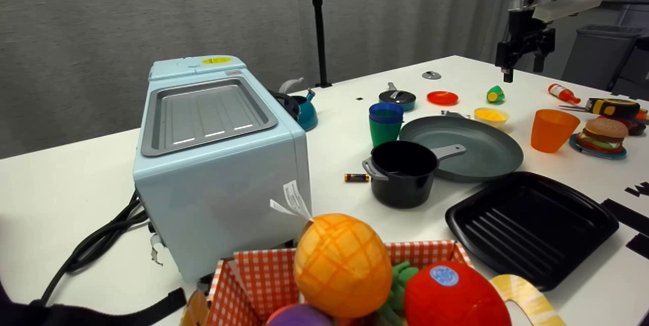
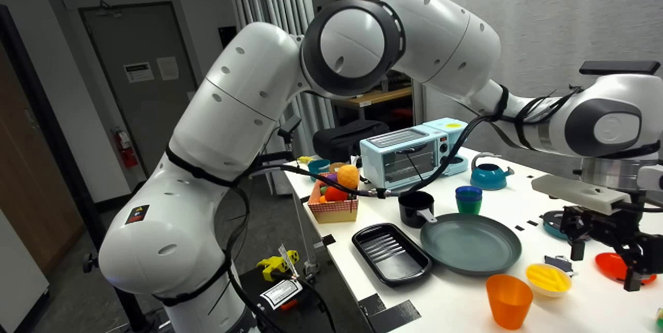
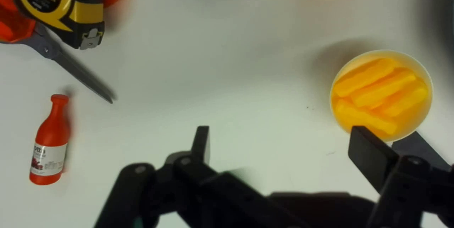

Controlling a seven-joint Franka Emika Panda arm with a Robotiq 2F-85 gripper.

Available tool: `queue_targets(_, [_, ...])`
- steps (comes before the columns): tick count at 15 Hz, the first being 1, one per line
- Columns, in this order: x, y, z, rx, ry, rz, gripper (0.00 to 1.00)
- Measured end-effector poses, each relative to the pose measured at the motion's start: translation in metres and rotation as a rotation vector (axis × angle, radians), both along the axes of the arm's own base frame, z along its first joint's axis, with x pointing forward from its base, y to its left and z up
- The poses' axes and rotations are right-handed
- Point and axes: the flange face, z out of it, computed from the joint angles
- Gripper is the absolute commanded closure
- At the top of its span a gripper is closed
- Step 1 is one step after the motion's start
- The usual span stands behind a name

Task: Pour the things in the white bowl onto the plate

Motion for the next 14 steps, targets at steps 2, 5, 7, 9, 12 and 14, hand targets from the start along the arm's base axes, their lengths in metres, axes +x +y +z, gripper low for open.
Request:
queue_targets(2, [0.005, -0.003, -0.002, -0.001, 0.007, 0.005, 0.0])
queue_targets(5, [0.007, -0.003, -0.004, -0.002, 0.007, 0.007, 0.0])
queue_targets(7, [0.007, -0.002, -0.006, -0.001, 0.009, 0.007, 0.0])
queue_targets(9, [0.002, 0.005, -0.017, 0.023, 0.034, 0.036, 0.0])
queue_targets(12, [-0.011, 0.022, -0.043, 0.079, 0.101, 0.098, 0.0])
queue_targets(14, [-0.019, 0.029, -0.056, 0.11, 0.138, 0.133, 0.0])
